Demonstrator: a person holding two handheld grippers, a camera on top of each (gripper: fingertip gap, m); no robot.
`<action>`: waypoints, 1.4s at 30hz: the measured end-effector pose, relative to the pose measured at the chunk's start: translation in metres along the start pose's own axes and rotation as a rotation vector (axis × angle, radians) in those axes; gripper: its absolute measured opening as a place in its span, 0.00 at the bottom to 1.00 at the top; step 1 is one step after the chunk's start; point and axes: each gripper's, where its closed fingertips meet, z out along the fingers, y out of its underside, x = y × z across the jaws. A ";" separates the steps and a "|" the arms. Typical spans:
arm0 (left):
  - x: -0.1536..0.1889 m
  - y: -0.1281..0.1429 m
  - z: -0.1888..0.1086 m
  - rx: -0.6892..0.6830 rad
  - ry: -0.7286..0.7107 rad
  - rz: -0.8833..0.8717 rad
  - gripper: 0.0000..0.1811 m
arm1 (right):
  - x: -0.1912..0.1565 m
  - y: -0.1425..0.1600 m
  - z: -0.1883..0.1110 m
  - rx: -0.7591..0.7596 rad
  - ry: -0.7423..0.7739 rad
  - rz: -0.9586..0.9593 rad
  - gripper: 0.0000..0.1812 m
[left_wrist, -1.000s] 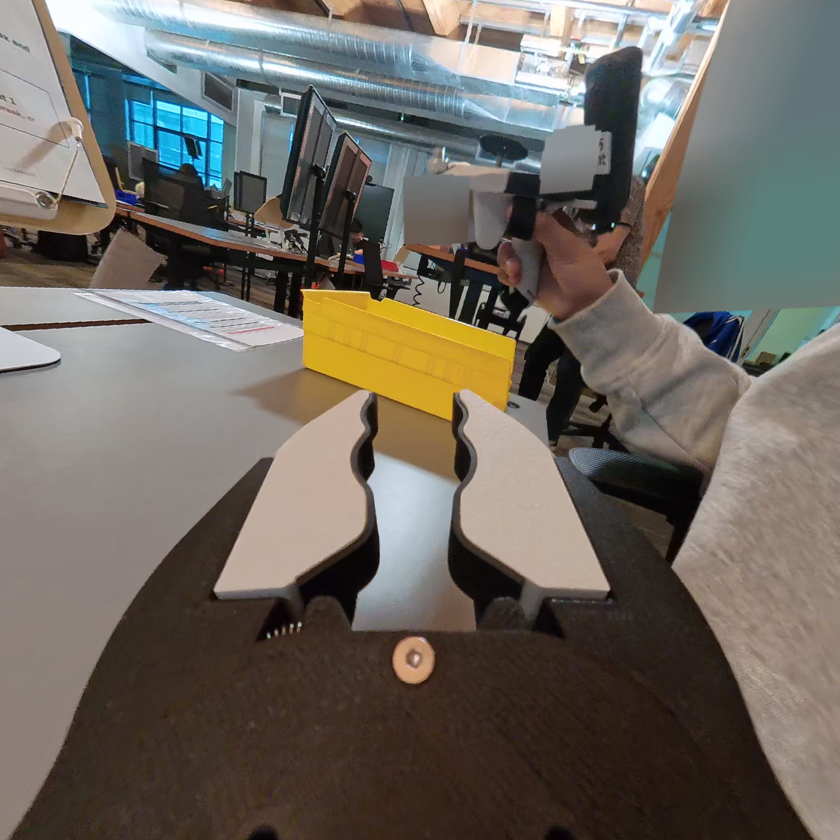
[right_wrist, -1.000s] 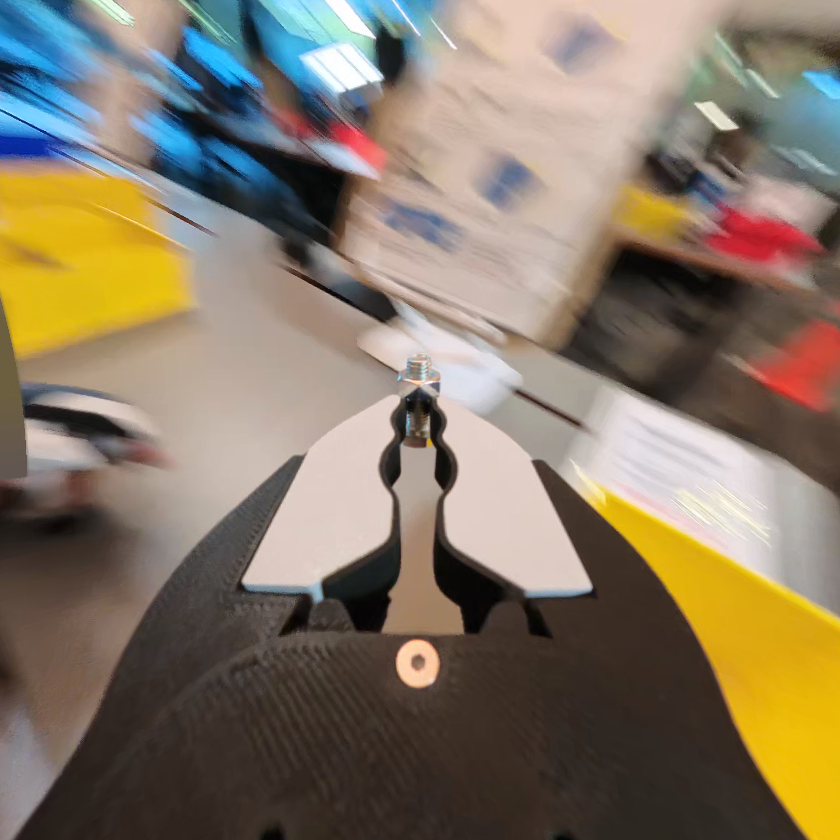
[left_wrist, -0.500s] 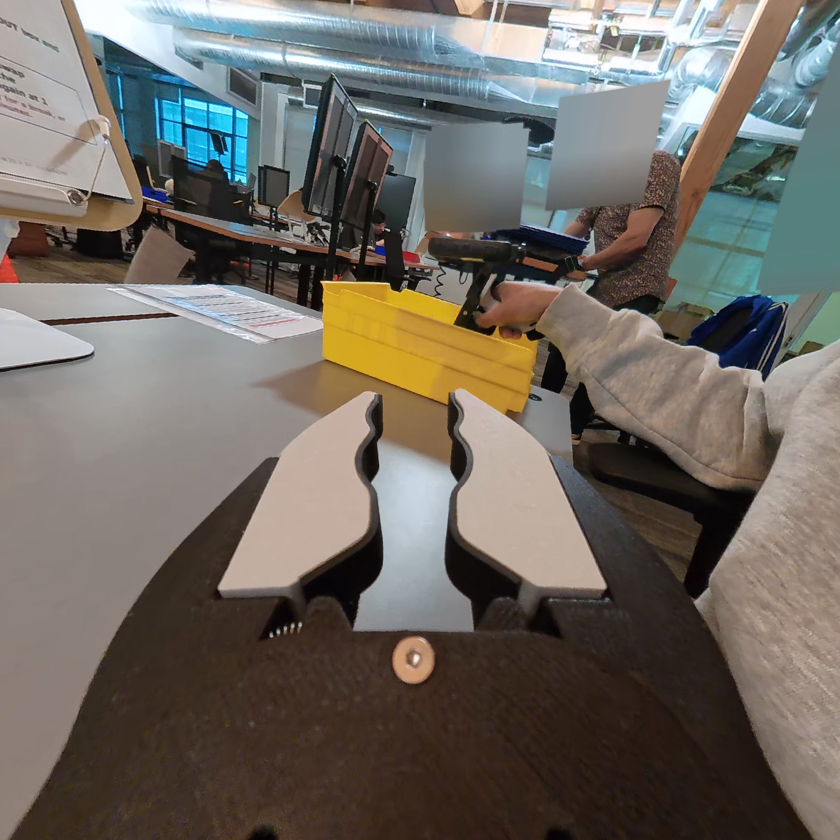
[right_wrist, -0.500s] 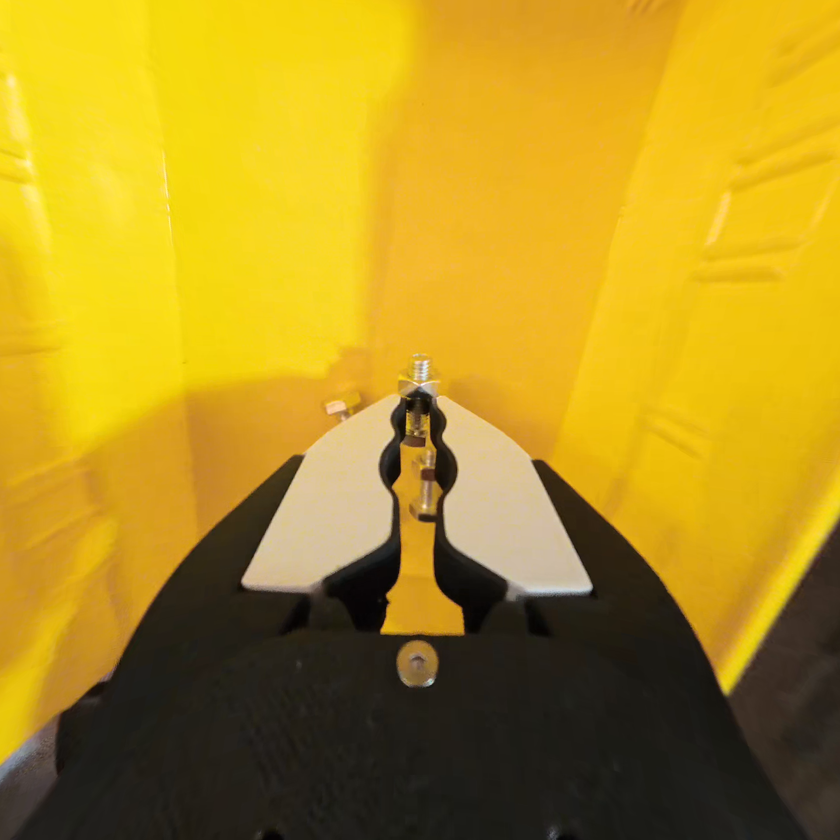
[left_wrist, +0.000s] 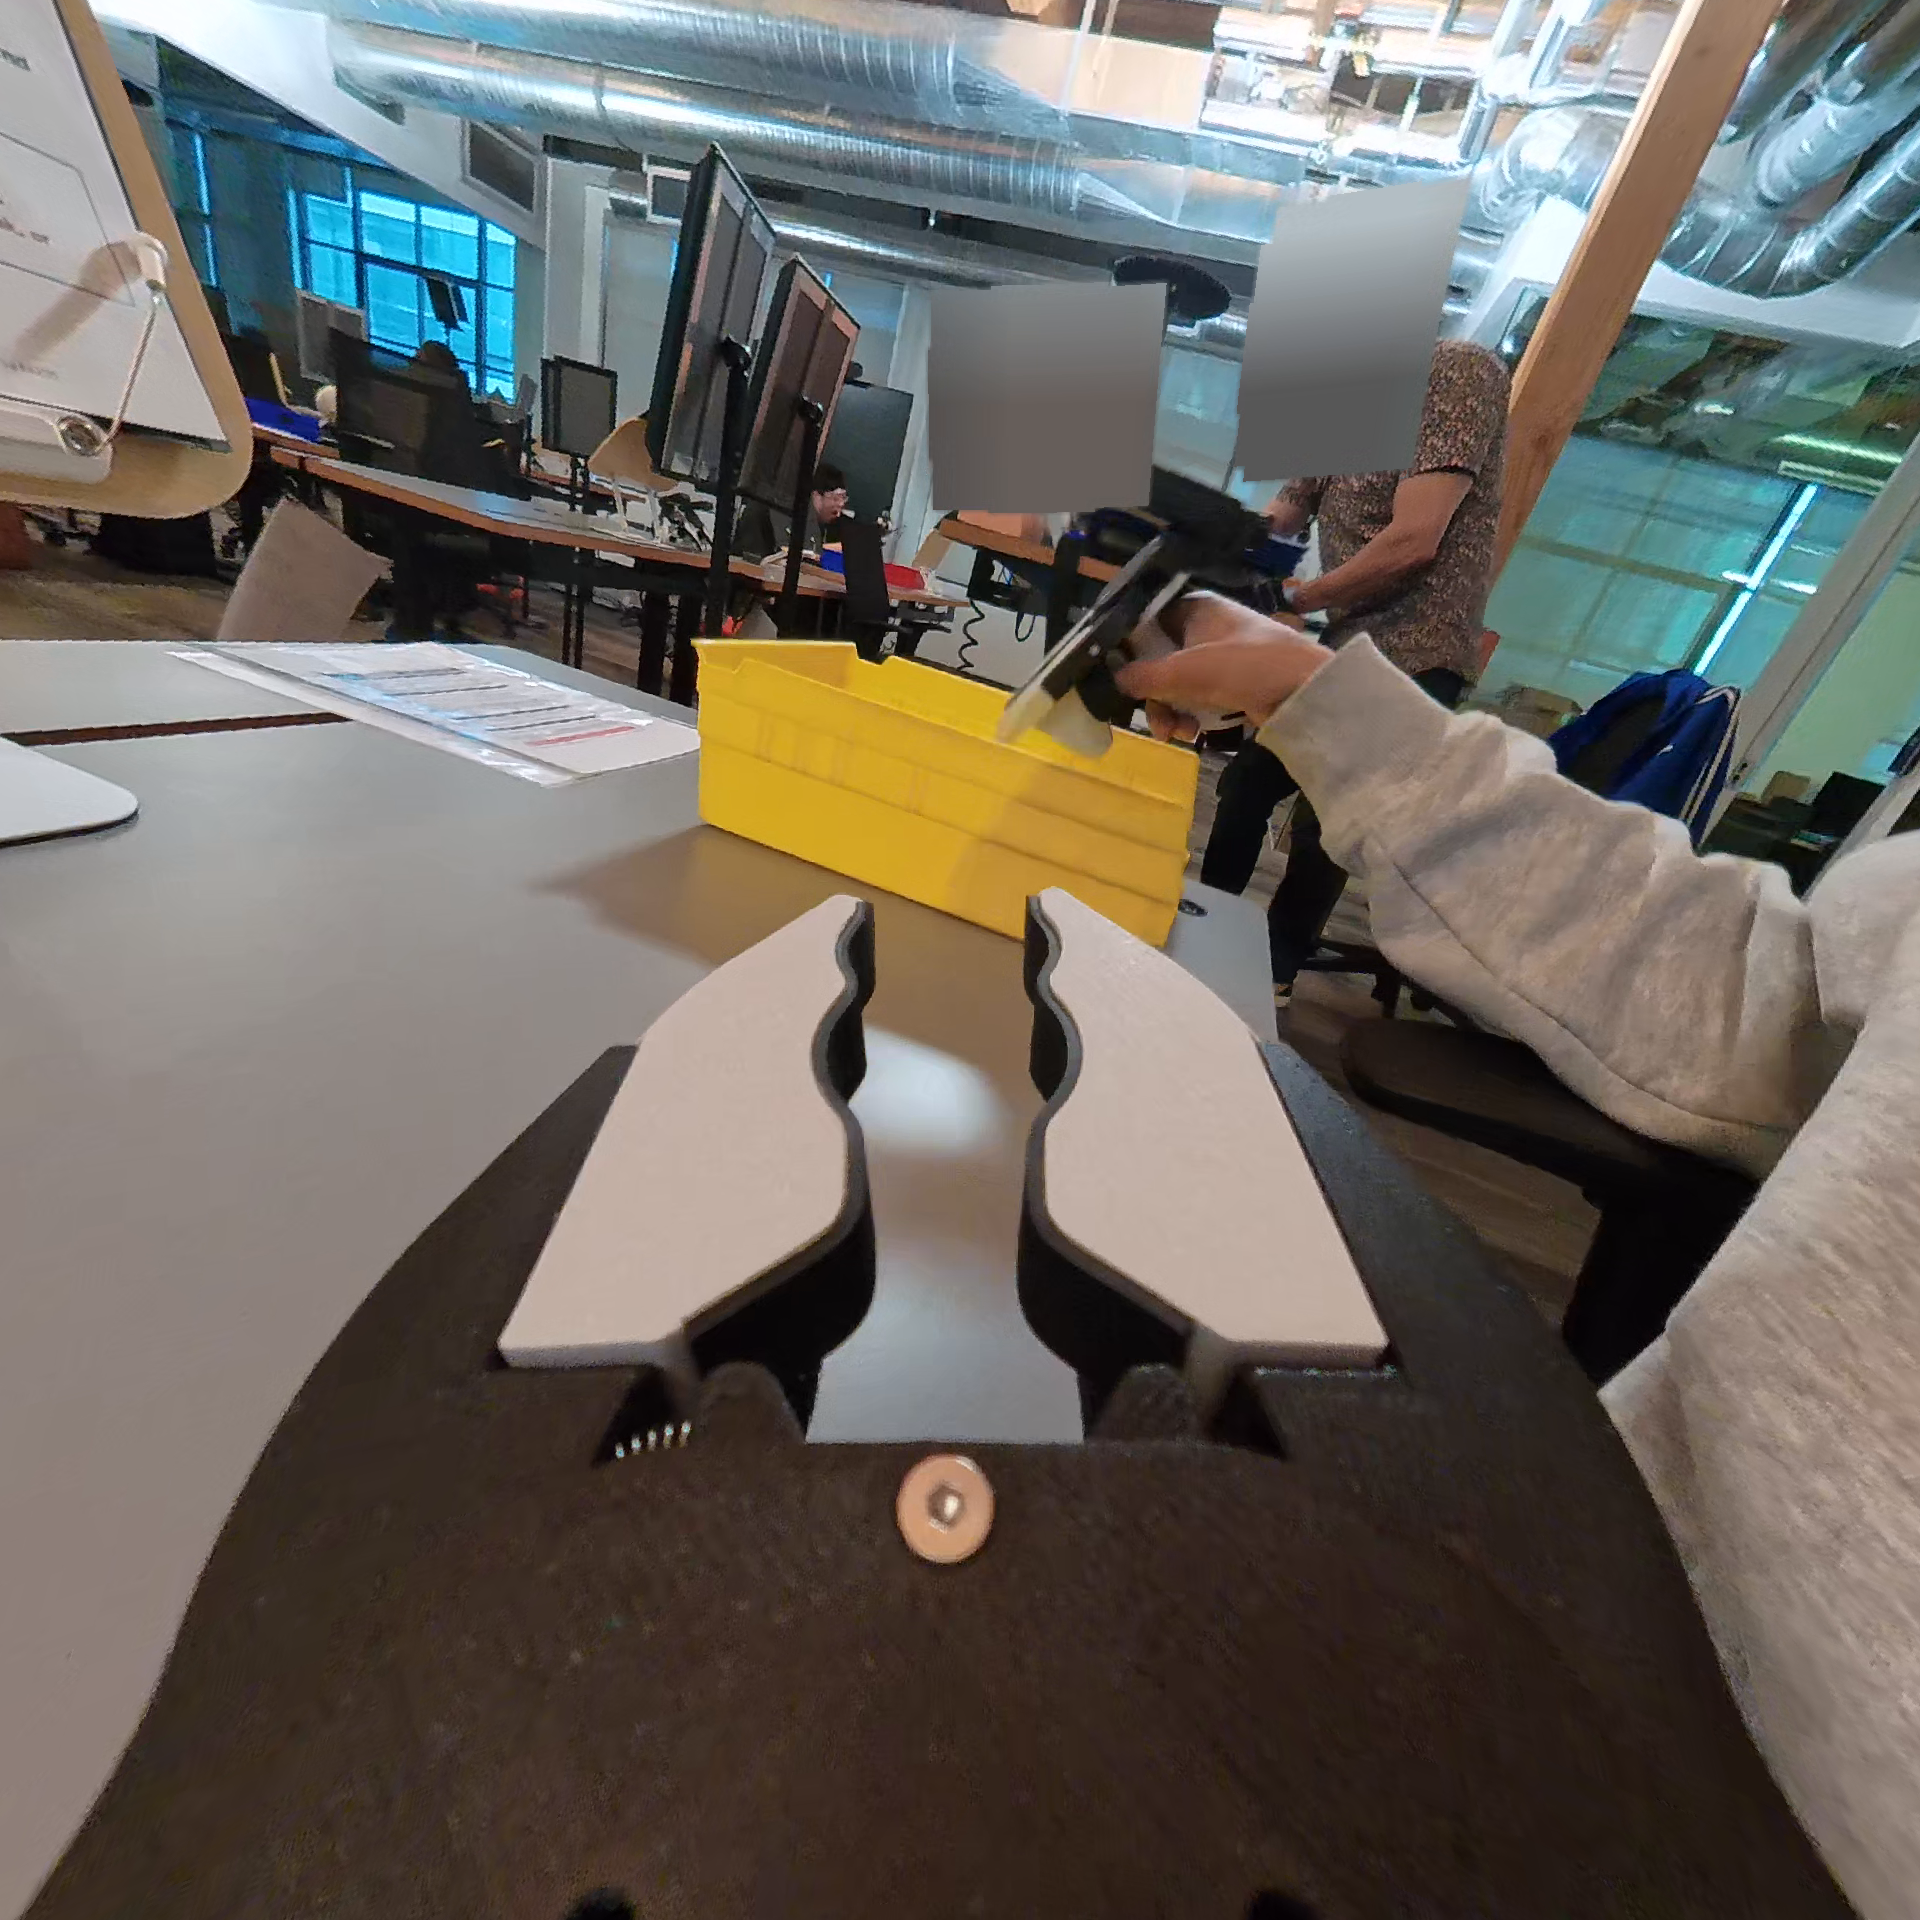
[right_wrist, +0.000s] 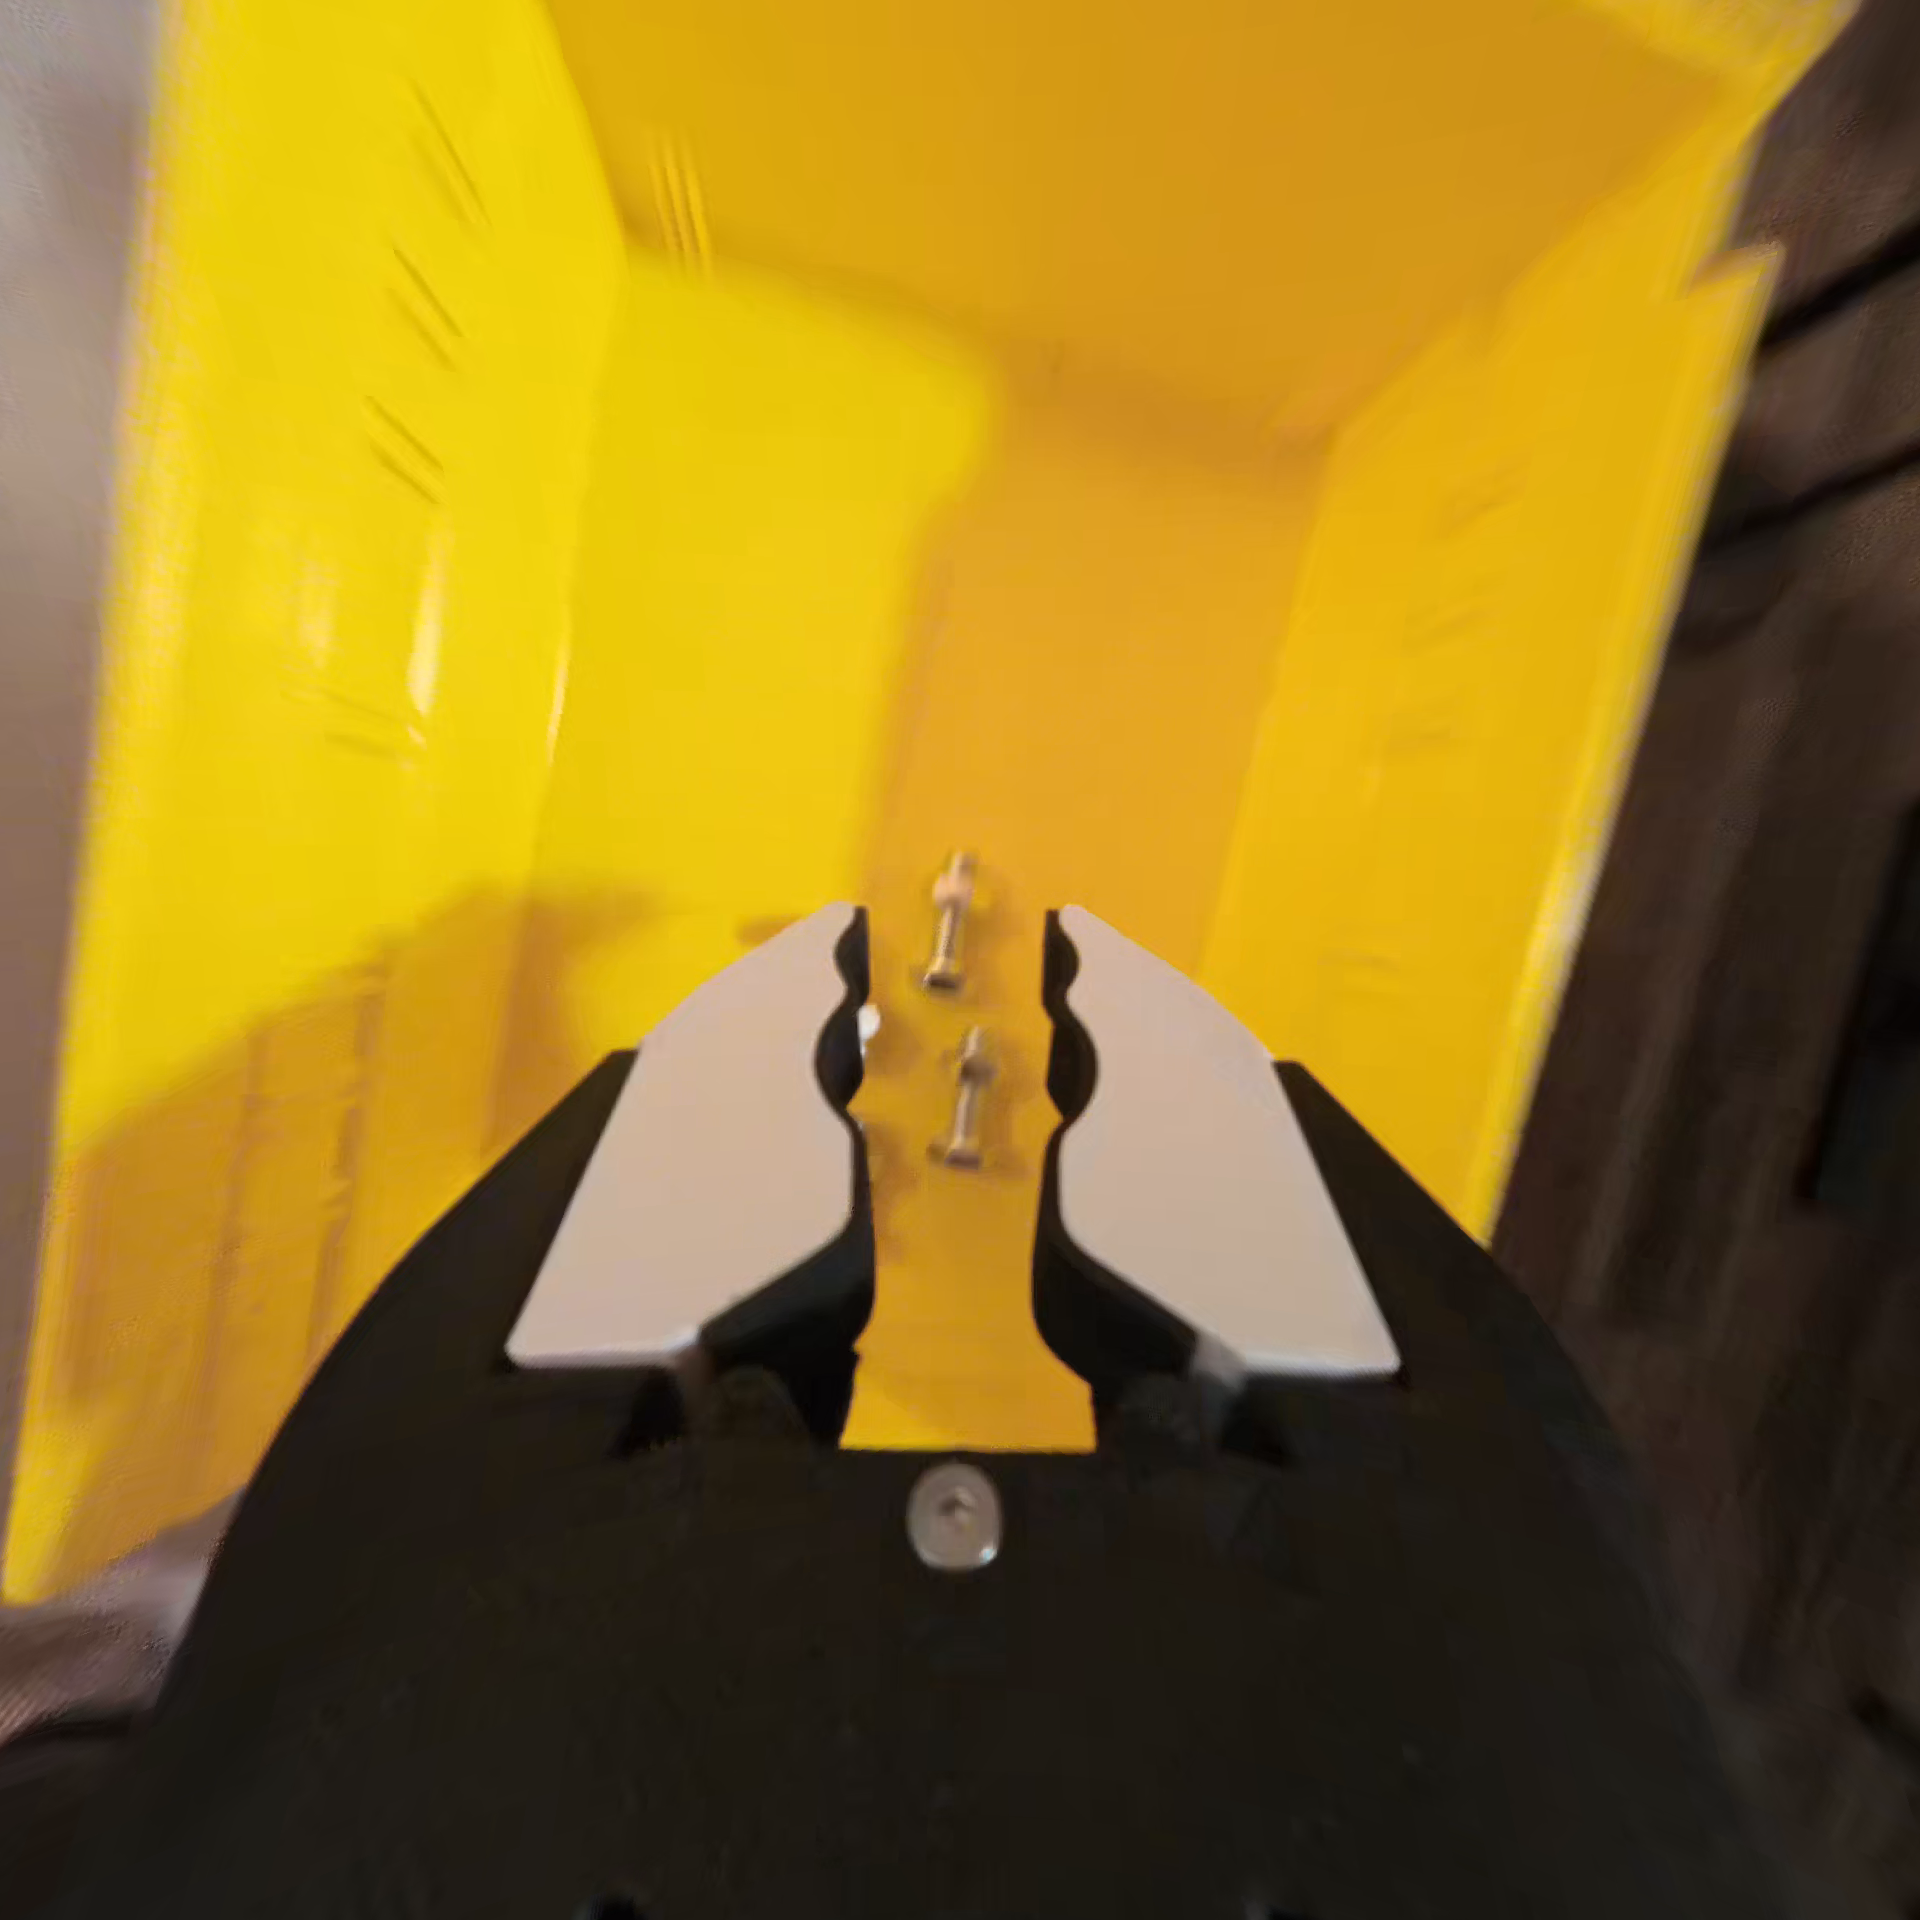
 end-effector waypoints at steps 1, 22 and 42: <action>0.001 -0.002 0.003 0.005 0.000 -0.007 0.15 | 0.008 -0.019 -0.022 0.169 0.086 -0.038 0.11; 0.008 -0.069 0.077 -0.147 -0.180 -0.068 0.18 | 0.077 0.117 -0.091 0.764 0.321 0.488 0.29; -0.115 -0.034 -0.080 0.009 -0.530 -0.033 0.15 | 0.078 0.096 -0.031 0.624 0.245 0.423 0.62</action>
